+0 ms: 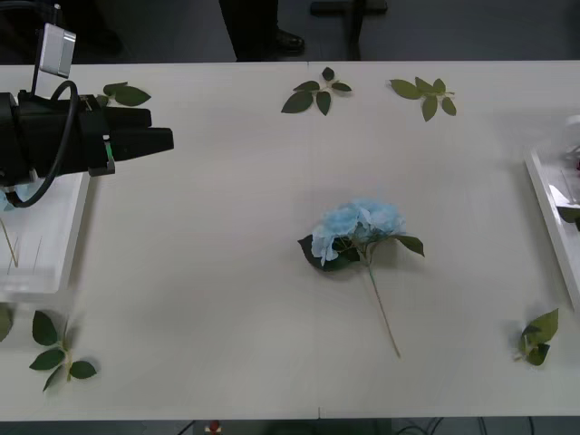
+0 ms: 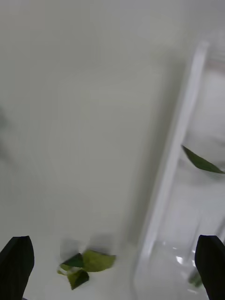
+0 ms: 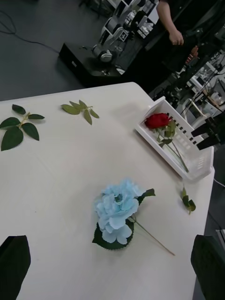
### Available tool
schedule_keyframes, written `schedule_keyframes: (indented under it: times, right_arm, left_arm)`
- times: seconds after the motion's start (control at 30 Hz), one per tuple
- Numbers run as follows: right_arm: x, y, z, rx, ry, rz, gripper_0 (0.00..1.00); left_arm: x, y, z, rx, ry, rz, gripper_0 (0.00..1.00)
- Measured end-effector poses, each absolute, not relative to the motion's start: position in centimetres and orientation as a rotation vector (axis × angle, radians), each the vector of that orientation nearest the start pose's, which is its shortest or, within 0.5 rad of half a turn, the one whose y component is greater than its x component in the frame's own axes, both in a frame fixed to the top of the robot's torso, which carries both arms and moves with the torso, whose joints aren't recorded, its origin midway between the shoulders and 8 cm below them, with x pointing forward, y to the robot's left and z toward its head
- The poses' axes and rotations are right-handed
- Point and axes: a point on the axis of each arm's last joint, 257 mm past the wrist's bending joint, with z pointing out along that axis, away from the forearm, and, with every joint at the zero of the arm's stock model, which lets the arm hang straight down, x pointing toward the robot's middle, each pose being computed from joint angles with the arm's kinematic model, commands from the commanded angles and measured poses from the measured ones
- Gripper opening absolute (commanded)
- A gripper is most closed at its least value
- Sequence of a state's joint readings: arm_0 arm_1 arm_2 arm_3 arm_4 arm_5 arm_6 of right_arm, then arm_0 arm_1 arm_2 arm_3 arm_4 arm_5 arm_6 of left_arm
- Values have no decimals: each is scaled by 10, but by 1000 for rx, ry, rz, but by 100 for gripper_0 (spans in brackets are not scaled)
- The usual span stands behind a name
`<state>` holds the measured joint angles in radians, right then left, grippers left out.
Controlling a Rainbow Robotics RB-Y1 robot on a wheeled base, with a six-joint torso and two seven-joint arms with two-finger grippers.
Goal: Place the red flowers into the right box and the blue flowers into the left box. If a person shows an open palm, hand one flower to the person first, then continue sorting.
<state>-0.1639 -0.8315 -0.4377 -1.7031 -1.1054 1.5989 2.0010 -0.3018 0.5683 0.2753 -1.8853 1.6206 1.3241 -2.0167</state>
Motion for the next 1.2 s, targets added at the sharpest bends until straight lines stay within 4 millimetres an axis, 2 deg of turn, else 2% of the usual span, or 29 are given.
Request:
schedule_keyframes:
  times: [0.13,0.3,0.47,0.63,0.87,1.03,1.2]
  right_arm:
    - [422,-369,-191,-509,2485,272,100]
    - [416,-303,-213,-502,2531,296,100]
    - [402,-252,-238,-553,2537,289,100]
    - [397,-223,-267,-476,2560,280,100]
    - [394,-184,-304,-494,2551,220,100]
    - [391,-174,-327,-504,2561,191,100]
    - [400,-167,-345,-508,2556,154,100]
  left_arm:
    - [442,156,-42,720,1768,-958,100]
    - [441,155,-42,720,1765,-961,100]
    - [441,155,-42,720,1765,-961,100]
    - [441,155,-41,720,1763,-965,100]
    - [439,153,-39,722,1756,-978,100]
    - [439,153,-39,721,1756,-978,100]
    - [439,152,-39,719,1752,-985,100]
